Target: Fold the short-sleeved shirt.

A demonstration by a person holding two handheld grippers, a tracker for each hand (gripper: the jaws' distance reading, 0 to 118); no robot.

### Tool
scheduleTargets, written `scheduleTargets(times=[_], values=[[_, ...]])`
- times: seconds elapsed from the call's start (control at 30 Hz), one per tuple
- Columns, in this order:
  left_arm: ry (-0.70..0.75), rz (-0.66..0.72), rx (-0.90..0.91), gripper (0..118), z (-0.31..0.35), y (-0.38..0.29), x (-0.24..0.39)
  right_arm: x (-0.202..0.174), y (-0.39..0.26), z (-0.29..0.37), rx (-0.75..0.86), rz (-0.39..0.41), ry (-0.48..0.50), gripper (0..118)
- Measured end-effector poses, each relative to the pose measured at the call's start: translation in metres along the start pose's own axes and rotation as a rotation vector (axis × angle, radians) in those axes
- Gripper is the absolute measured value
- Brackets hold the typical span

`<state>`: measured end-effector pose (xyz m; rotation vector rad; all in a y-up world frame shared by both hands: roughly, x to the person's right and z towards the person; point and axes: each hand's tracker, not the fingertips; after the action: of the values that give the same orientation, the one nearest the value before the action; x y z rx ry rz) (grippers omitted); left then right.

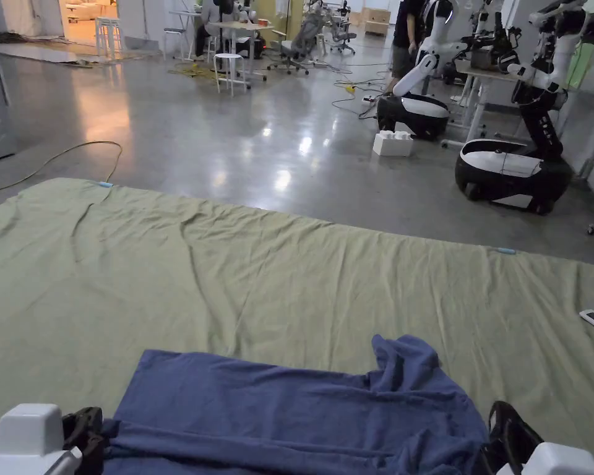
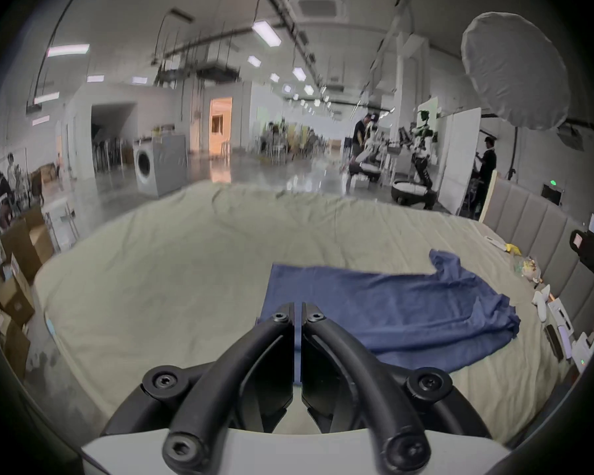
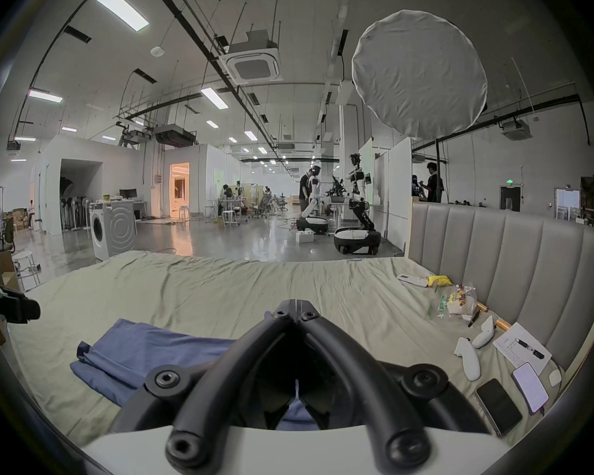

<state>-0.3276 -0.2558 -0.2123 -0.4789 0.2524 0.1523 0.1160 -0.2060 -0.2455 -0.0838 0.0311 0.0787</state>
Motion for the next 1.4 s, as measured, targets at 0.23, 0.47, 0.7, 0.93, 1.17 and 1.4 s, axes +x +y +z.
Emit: scheduleTargets(times=[0.23,0.47,0.7,0.93,1.17,1.4], values=[[0.002,0.045,-0.305,7,-0.08,-0.015,-0.032,0.005,-0.017,-0.006,-0.073,-0.004,0.009,1],[0.079,0.003,-0.53,69,-0.141,-0.028,-0.035,0.016,-0.031,-0.009,-0.138,-0.004,-0.015,1],[0.084,-0.024,-0.604,68,-0.154,-0.047,-0.028,0.029,-0.048,-0.007,-0.199,0.003,-0.054,1],[0.041,-0.065,-0.585,8,-0.145,-0.048,-0.014,0.051,-0.066,-0.011,-0.288,0.003,-0.087,3],[0.004,-0.059,-0.574,8,-0.125,-0.04,-0.013,0.1,-0.103,-0.054,-0.616,-0.056,-0.069,60],[-0.002,-0.077,-0.55,8,-0.115,-0.036,-0.011,0.105,-0.134,-0.096,-0.772,-0.041,0.002,64]])
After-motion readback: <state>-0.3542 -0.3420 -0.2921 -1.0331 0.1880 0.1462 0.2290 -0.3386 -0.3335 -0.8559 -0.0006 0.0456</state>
